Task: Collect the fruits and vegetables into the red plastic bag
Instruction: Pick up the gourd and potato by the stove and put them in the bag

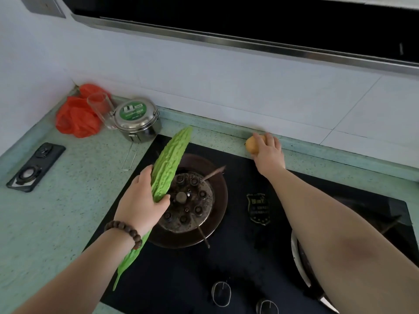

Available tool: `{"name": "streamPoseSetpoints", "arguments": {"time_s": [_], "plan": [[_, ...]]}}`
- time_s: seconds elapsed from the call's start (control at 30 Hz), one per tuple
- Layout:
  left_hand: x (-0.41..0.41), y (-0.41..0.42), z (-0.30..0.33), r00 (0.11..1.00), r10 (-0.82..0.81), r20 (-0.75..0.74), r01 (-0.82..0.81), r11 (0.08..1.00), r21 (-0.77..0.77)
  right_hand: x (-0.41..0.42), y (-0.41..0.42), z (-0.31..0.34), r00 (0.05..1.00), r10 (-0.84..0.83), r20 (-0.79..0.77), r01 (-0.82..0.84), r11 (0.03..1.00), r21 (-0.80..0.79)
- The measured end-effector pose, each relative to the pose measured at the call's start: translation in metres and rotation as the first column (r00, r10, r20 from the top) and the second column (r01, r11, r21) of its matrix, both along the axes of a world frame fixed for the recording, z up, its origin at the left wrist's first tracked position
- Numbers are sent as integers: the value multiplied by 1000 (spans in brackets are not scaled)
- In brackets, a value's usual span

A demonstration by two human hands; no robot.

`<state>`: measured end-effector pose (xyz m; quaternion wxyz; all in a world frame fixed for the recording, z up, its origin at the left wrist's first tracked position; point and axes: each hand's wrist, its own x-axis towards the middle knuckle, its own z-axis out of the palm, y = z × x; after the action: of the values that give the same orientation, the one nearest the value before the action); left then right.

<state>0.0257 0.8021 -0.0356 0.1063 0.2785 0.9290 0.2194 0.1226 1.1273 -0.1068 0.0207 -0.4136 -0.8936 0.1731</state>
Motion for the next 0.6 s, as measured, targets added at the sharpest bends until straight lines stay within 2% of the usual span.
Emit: {"name": "streamPoseSetpoints", "arguments": {"time_s": [0.23, 0.6], "plan": [[4, 7, -5, 1000, -6, 1, 6, 1000, -5, 2, 4, 1, 999, 19, -51, -19, 1000, 13], [28, 20, 28, 998, -65, 17, 64, 997, 40, 69, -82, 82, 919, -72, -387, 63, 997, -35]]}}
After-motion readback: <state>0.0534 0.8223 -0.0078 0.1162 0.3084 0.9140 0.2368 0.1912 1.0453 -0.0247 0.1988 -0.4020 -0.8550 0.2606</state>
